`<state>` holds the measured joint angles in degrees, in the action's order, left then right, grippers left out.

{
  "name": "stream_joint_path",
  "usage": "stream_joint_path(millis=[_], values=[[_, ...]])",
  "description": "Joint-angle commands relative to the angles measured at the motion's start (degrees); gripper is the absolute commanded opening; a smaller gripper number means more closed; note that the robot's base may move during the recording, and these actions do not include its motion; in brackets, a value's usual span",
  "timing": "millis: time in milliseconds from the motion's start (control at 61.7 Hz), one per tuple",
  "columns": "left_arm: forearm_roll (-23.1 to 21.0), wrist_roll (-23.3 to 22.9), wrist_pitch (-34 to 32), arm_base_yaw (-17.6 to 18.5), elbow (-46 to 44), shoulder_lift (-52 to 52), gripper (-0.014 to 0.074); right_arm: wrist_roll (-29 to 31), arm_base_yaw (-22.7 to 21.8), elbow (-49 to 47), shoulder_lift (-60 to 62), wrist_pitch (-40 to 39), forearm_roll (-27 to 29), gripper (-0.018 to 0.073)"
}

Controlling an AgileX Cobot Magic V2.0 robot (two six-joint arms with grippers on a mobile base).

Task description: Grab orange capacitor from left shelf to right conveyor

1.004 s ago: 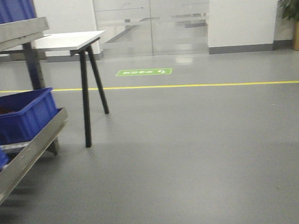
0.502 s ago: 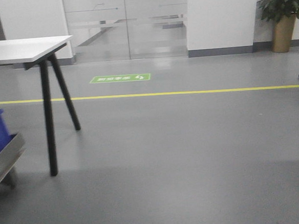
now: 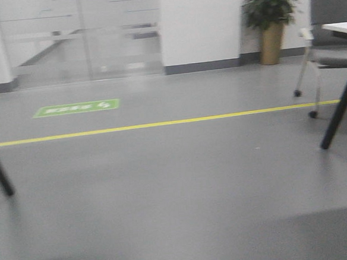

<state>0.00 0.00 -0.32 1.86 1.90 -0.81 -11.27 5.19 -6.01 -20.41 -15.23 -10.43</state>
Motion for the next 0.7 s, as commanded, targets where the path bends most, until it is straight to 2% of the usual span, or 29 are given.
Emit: stream_joint_path(millis=[0, 680], values=[[-0.3, 0.0, -4.8, 0.4, -0.4, 0.6, -0.0105, 0.6, -0.4, -1.7, -0.2, -5.4, 0.2, 0.0055], [-0.3, 0.0, -4.8, 0.4, -0.4, 0.6, -0.0105, 0.6, -0.4, -1.7, -0.2, -5.4, 0.2, 0.0055]])
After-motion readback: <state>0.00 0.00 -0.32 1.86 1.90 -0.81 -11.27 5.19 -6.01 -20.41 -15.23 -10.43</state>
